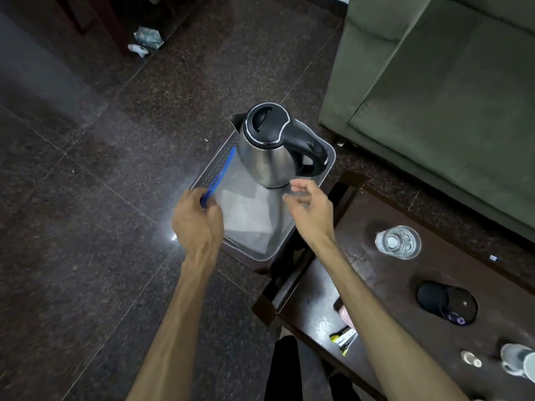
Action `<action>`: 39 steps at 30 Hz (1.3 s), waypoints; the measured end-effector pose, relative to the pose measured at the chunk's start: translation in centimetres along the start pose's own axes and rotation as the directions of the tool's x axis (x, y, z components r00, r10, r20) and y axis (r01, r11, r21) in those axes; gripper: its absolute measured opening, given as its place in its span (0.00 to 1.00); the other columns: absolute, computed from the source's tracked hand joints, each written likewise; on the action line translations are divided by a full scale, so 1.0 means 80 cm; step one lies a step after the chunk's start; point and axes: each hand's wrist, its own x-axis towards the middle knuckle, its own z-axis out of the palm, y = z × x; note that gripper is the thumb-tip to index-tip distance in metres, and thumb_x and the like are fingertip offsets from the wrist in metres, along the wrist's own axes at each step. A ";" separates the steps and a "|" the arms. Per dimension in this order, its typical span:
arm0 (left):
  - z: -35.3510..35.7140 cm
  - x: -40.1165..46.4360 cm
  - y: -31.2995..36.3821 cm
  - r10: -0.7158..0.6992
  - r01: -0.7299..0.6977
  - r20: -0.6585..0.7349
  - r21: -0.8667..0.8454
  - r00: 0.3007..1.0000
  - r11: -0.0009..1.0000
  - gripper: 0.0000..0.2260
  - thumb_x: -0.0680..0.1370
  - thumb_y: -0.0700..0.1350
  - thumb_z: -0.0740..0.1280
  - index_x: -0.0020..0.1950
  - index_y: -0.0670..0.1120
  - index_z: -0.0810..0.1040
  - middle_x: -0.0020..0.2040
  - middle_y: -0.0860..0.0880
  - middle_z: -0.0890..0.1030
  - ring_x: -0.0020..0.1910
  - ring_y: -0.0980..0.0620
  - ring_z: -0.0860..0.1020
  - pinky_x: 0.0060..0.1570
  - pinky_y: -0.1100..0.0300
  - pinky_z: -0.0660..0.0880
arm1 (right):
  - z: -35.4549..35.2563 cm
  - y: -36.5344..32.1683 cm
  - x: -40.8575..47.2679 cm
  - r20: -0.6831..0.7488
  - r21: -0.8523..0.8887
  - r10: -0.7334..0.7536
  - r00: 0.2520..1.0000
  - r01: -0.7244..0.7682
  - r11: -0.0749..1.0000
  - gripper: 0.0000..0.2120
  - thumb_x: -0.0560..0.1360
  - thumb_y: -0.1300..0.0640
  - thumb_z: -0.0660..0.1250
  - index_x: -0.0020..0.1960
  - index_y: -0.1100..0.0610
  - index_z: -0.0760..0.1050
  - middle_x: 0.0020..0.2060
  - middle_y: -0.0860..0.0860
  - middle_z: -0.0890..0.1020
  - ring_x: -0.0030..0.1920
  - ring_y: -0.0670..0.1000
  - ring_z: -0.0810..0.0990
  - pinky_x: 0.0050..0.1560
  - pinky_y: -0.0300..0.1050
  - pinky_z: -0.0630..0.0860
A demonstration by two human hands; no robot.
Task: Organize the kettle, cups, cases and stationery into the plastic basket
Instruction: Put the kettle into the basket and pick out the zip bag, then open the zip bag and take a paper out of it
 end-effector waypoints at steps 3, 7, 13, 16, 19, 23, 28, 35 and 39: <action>-0.031 -0.017 0.011 0.088 -0.082 0.051 -0.122 0.995 0.989 0.07 0.74 0.39 0.70 0.50 0.41 0.86 0.42 0.47 0.83 0.40 0.47 0.78 0.44 0.58 0.72 | -0.001 -0.017 -0.011 0.043 0.012 -0.017 0.999 0.017 1.000 0.17 0.74 0.57 0.74 0.63 0.49 0.80 0.57 0.43 0.84 0.48 0.35 0.82 0.52 0.38 0.78; -0.062 -0.043 0.032 0.335 -0.309 0.242 -0.141 0.911 0.941 0.08 0.72 0.42 0.71 0.49 0.43 0.86 0.38 0.55 0.77 0.35 0.50 0.75 0.38 0.59 0.70 | -0.019 -0.044 -0.043 0.066 -0.055 -0.388 0.919 0.392 0.918 0.30 0.70 0.61 0.73 0.71 0.52 0.75 0.70 0.45 0.77 0.69 0.43 0.75 0.64 0.41 0.74; -0.077 -0.094 0.090 0.491 -0.458 0.425 -0.185 0.760 0.869 0.09 0.73 0.37 0.70 0.45 0.50 0.86 0.37 0.56 0.72 0.36 0.54 0.74 0.36 0.57 0.69 | -0.064 -0.081 -0.095 0.140 -0.283 -0.666 0.733 0.674 0.682 0.32 0.68 0.57 0.73 0.72 0.52 0.76 0.77 0.48 0.72 0.77 0.47 0.69 0.74 0.51 0.62; -0.072 -0.124 0.123 0.475 -0.423 0.479 -0.219 0.738 0.879 0.11 0.74 0.37 0.68 0.48 0.52 0.85 0.40 0.54 0.74 0.38 0.53 0.76 0.39 0.54 0.73 | -0.106 -0.078 -0.117 0.078 -0.322 -0.650 0.756 0.637 0.701 0.17 0.67 0.61 0.72 0.55 0.52 0.85 0.56 0.44 0.87 0.57 0.46 0.83 0.63 0.56 0.70; -0.064 -0.154 0.150 0.464 -0.371 0.483 -0.281 0.742 0.885 0.11 0.74 0.40 0.72 0.53 0.52 0.86 0.43 0.55 0.79 0.43 0.57 0.79 0.46 0.59 0.76 | -0.156 -0.068 -0.136 0.037 -0.331 -0.552 0.833 0.531 0.780 0.12 0.69 0.61 0.73 0.50 0.50 0.86 0.45 0.42 0.88 0.48 0.43 0.85 0.59 0.52 0.73; -0.051 -0.203 0.186 0.437 -0.238 0.486 -0.417 0.757 0.877 0.09 0.73 0.47 0.73 0.53 0.54 0.85 0.48 0.61 0.84 0.51 0.63 0.82 0.51 0.69 0.76 | -0.232 -0.062 -0.167 -0.089 -0.333 -0.477 0.874 0.425 0.842 0.08 0.70 0.60 0.73 0.46 0.49 0.85 0.43 0.41 0.87 0.45 0.41 0.83 0.52 0.43 0.75; -0.043 -0.268 0.239 0.421 -0.178 0.448 -0.489 0.789 0.854 0.06 0.74 0.44 0.72 0.49 0.53 0.85 0.48 0.61 0.84 0.50 0.61 0.82 0.53 0.61 0.78 | -0.310 -0.060 -0.214 -0.203 -0.144 -0.265 0.943 0.239 0.960 0.07 0.70 0.62 0.75 0.41 0.50 0.85 0.37 0.43 0.85 0.36 0.44 0.81 0.37 0.43 0.78; -0.054 -0.377 0.329 0.416 -0.143 0.432 -0.536 0.800 0.832 0.13 0.72 0.43 0.73 0.57 0.49 0.83 0.55 0.57 0.79 0.58 0.54 0.77 0.60 0.52 0.76 | -0.397 -0.058 -0.289 -0.274 0.245 0.022 0.961 0.048 0.968 0.08 0.72 0.69 0.78 0.39 0.57 0.85 0.32 0.48 0.85 0.32 0.40 0.76 0.36 0.34 0.74; -0.051 -0.422 0.362 0.381 -0.050 0.502 -0.553 0.776 0.831 0.13 0.75 0.38 0.75 0.58 0.50 0.82 0.54 0.56 0.80 0.56 0.54 0.81 0.56 0.60 0.77 | -0.422 -0.056 -0.330 -0.314 0.375 0.099 0.944 0.027 0.927 0.11 0.74 0.71 0.76 0.38 0.58 0.84 0.29 0.46 0.81 0.31 0.41 0.74 0.34 0.32 0.72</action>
